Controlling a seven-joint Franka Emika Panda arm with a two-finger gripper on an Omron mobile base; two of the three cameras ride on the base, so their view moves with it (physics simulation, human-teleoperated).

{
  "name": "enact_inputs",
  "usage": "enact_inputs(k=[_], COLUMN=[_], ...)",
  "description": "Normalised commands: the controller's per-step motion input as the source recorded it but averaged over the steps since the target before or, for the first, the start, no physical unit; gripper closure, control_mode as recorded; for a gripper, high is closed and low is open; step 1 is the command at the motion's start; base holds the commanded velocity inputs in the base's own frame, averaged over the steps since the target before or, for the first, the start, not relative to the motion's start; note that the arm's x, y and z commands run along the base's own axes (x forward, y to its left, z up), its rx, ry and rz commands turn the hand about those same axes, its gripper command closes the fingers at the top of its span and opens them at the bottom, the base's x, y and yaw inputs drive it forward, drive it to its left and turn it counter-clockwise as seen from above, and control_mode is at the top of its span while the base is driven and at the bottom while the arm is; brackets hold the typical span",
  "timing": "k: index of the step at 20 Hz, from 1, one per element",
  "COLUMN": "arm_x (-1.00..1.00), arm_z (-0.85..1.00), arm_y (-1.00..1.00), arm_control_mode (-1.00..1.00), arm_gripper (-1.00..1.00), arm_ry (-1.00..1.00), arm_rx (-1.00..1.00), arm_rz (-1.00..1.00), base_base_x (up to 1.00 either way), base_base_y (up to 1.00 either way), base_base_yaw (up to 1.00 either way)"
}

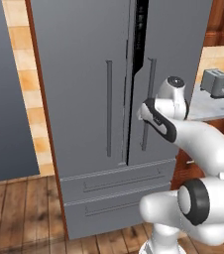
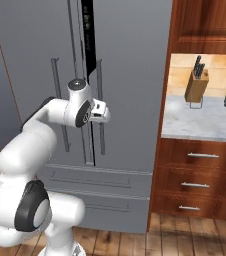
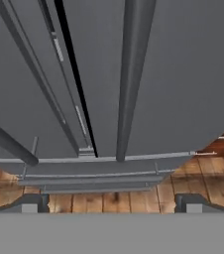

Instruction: Place one of the steaks on the plate and the other in the bowl. Then place the bowl in the fridge.

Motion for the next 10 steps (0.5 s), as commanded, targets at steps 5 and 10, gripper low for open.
enact_inputs(k=[5, 10], arm_x=[0.48, 0.44], arm_z=[0.46, 0.00], arm_y=[-0.18, 0.05], arm_control_mode=[-1.00, -1.00], arm_gripper=[-1.00, -1.00], arm_ry=[-0.05, -0.12], arm_rx=[0.00, 0.00], arm_rz=[0.00, -0.09], base_base_x=[0.00, 0.00], base_base_y=[0.00, 0.00], base_base_yaw=[0.00, 0.00])
